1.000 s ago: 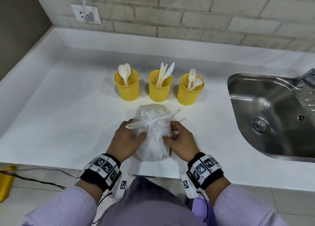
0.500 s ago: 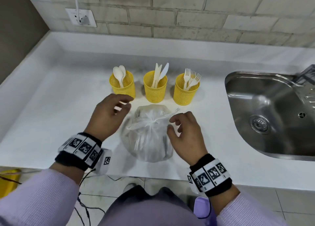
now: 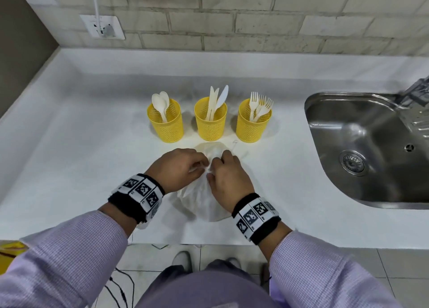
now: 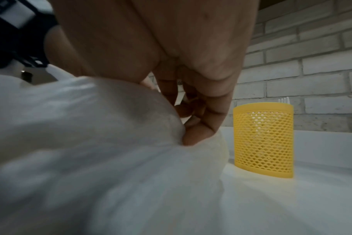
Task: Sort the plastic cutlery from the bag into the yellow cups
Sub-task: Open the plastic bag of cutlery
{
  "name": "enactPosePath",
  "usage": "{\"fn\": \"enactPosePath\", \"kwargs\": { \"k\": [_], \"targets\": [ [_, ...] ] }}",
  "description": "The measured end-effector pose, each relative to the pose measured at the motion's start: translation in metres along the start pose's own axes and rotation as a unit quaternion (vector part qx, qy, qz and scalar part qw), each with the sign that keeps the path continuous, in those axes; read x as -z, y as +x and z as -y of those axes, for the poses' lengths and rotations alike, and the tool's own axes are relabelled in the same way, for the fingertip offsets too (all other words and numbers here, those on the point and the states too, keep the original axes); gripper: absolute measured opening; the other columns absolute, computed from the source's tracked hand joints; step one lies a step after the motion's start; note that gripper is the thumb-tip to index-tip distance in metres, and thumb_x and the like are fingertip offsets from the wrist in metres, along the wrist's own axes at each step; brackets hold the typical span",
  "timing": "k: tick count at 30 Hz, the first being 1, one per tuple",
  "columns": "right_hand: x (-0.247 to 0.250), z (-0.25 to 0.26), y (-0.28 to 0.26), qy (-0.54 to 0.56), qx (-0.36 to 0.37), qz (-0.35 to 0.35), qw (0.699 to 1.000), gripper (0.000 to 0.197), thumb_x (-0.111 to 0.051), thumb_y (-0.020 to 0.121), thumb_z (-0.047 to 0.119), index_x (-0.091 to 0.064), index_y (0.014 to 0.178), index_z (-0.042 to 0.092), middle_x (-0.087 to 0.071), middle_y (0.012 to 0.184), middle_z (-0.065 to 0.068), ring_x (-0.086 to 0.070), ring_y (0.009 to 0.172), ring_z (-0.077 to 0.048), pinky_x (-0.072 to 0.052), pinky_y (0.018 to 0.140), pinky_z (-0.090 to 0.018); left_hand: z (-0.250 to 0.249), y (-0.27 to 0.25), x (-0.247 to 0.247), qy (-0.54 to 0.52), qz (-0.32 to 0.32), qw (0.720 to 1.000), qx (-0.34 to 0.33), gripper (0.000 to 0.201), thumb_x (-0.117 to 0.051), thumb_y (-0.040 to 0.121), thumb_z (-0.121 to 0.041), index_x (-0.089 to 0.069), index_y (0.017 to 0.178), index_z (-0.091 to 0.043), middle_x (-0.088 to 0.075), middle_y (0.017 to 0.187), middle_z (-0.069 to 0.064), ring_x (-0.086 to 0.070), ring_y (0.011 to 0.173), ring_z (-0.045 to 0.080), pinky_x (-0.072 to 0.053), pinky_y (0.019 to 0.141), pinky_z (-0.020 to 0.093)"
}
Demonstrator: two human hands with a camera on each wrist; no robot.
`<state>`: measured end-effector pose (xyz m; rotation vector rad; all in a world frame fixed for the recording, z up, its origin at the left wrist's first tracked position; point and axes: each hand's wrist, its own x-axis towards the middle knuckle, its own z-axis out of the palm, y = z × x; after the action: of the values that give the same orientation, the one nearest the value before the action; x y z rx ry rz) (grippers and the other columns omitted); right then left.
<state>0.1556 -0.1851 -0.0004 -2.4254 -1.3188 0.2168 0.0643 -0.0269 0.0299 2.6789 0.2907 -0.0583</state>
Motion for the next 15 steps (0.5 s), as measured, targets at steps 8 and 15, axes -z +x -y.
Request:
{"fn": "enactPosePath", "kwargs": {
  "k": [8, 15],
  "targets": [
    [0.01, 0.004, -0.005, -0.019, 0.018, -0.091, 0.996, 0.008, -0.068, 0.087, 0.018, -0.064, 0.089, 0.011, -0.056, 0.096, -0.011, -0.054, 0.084, -0.036, -0.038, 0.06, -0.036, 0.001, 0.01, 0.009, -0.005, -0.021, 1.0, 0.018, 0.012, -0.062, 0.096, -0.027, -0.073, 0.101, -0.029, -0.066, 0.095, -0.008, -0.061, 0.085, 0.015, -0.051, 0.074, 0.034],
    [0.029, -0.005, -0.045, 0.067, 0.031, -0.136, 0.988, 0.012, -0.059, 0.094, 0.018, -0.061, 0.084, 0.012, -0.05, 0.092, -0.005, -0.047, 0.079, -0.027, -0.047, 0.066, -0.045, 0.017, 0.019, 0.025, -0.065, -0.105, 0.991, 0.057, 0.006, -0.066, 0.096, -0.023, -0.072, 0.098, -0.022, -0.062, 0.099, -0.004, -0.06, 0.077, 0.016, -0.051, 0.076, 0.036]
  ]
}}
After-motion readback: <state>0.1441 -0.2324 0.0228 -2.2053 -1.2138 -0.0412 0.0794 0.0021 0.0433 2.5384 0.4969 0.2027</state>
